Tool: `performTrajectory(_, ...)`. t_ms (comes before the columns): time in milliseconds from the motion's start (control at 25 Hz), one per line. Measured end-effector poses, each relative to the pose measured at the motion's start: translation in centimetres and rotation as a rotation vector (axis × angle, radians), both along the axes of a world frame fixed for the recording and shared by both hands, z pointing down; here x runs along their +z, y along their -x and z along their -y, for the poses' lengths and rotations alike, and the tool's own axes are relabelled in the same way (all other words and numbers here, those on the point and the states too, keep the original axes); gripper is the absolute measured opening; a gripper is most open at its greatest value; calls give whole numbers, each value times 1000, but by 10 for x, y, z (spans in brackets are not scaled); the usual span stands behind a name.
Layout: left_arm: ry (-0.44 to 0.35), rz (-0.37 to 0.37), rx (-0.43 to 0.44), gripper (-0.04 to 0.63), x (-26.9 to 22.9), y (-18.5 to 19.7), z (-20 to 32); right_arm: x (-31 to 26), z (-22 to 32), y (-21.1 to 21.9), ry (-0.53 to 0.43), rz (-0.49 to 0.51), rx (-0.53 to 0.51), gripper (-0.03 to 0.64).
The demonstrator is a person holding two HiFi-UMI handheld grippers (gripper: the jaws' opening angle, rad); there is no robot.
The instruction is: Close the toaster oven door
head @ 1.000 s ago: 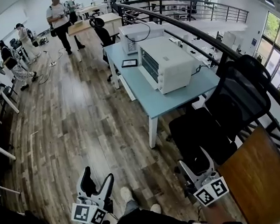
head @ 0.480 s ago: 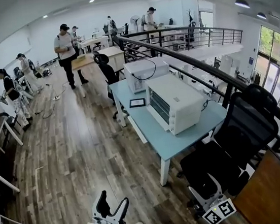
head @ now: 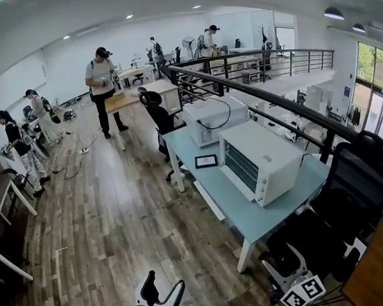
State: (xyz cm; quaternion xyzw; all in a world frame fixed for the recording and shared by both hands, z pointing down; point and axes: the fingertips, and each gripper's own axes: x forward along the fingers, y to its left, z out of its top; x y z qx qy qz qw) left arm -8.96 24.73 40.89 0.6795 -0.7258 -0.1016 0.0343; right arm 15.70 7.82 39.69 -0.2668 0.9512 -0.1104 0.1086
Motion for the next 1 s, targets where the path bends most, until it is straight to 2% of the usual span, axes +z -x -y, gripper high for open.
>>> performTrajectory(200, 2, 8, 32, 391, 4, 29, 11, 8, 8, 35, 10, -9, 10, 364)
performTrajectory(560, 17, -29, 20, 391, 22, 66, 33, 18, 27, 73, 29, -54, -6, 362)
performTrajectory(1000, 15, -23, -22, 391, 15, 120, 116, 9, 125, 137, 1, -39, -48, 357)
